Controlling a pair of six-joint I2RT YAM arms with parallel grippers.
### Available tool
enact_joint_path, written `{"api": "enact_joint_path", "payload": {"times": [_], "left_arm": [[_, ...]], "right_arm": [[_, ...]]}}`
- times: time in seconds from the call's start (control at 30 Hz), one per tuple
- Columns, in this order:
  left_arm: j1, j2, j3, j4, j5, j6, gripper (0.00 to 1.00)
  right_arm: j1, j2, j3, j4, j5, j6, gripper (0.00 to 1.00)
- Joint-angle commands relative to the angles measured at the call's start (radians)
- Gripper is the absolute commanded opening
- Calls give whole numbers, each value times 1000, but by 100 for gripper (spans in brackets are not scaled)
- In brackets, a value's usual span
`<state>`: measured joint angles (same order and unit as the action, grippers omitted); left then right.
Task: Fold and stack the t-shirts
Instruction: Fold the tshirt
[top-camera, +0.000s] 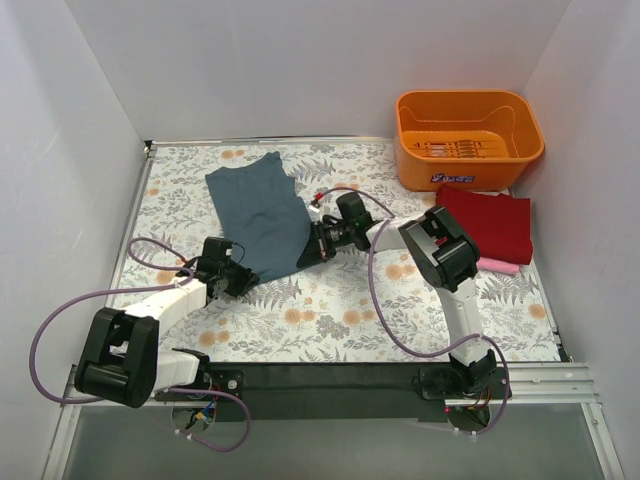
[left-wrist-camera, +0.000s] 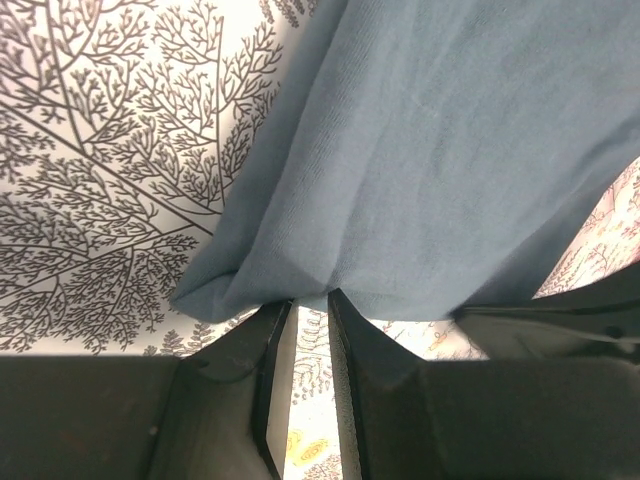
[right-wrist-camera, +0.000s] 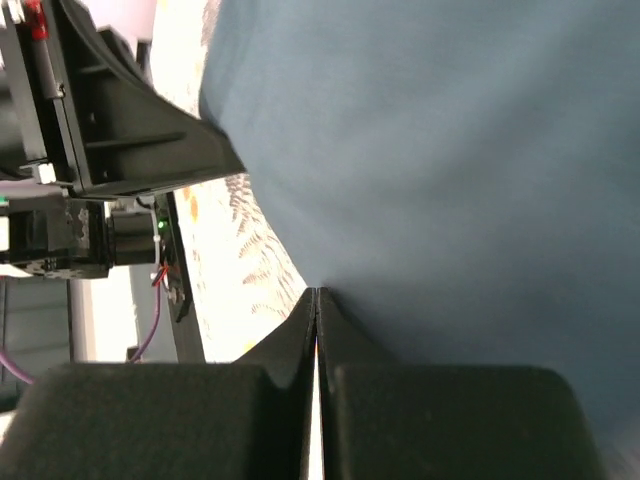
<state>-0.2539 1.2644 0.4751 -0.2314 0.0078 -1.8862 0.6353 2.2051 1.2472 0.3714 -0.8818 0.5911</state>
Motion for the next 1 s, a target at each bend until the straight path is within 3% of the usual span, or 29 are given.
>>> {"api": "enact_joint_path", "payload": {"times": [0.0,0.27,0.5,0.73,0.97], "left_arm": [[13,-10,-47,-121,-78,16,20],[13,-62,17,-222,-117,45,22],[13,-122,80,-284,-215,71,21],[15,-28,115,-267,-249,104,21],[16,50,151,-439,-259,70,23]], "right_arm": [[-72,-47,-48,1,20,-40,1],[-102,57,-72,3,21,-53,1],[-109,16,-98,1,38,-56,1],[-109,-1,-112,0,37,-53,1],[-109,-36,-153,-6,70,-27,1]]}}
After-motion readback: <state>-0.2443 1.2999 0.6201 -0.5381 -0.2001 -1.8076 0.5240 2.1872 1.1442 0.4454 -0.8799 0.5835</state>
